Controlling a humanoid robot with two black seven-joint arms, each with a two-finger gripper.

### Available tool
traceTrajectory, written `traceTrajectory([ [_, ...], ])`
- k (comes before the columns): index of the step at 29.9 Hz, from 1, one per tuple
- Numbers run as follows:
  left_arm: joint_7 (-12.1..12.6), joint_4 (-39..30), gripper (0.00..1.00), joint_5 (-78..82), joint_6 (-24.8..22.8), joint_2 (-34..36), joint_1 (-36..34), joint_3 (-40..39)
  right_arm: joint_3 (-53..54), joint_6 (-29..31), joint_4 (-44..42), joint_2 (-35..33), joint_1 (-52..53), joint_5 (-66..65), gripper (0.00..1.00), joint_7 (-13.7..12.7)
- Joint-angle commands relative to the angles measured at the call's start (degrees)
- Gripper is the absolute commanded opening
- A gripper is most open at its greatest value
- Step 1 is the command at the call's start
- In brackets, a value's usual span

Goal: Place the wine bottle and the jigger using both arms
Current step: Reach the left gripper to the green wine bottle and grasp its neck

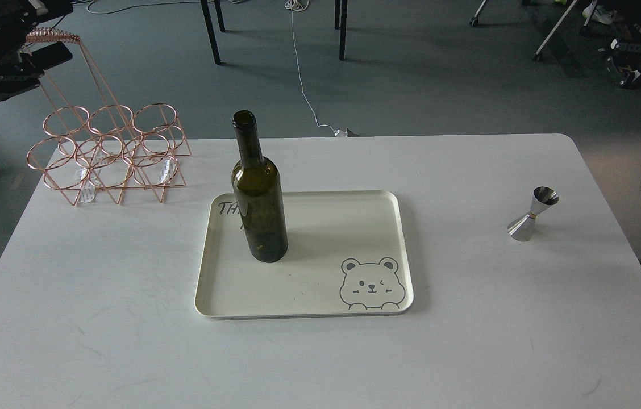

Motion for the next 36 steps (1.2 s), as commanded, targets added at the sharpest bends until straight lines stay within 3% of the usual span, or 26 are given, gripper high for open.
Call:
traceTrajectory([
  [1,-0.05,-6.4,0.98,13.88,5.8,-0.52,-0.03,0.11,2.04,6.37,-3.36,0.27,-2.88,5.29,0.94,0.01],
  [8,-1.19,-11.51,0.98,37.71,14.07,-4.12,0.49,0.81,3.89,9.1,-5.66,1.24,-3.07,5.47,0.95,0.01],
  [12,-4.87,-12.13,0.98,46.32,18.46,-6.05,1.2,4.14,4.6,9.28,-5.74,1.06,-3.07,5.47,0.95,0.01],
  [14,-8.1,-12.13,0.97,50.8,22.84,-6.06,1.2,7.82,4.68,9.28,-5.66,0.98,-3.07,5.47,0.95,0.01],
  [17,-8.1,-12.13,0.97,56.26,31.28,-6.23,1.2,13.8,4.69,9.28,-5.74,0.89,-3.07,5.47,0.95,0.01],
  [19,-8.1,-12.13,0.97,57.59,34.02,-6.49,1.2,16.36,5.03,9.28,-5.74,0.8,-3.07,5.47,0.95,0.01],
  [30,-7.26,-7.92,0.97,57.69,34.21,-16.15,0.58,16.72,5.48,9.19,-5.48,0.71,-3.07,5.47,0.95,0.01],
  [36,-7.26,-4.92,0.97,57.51,34.21,-17.75,0.58,16.72,5.56,9.19,-5.66,0.54,-3.15,5.47,0.95,0.01],
])
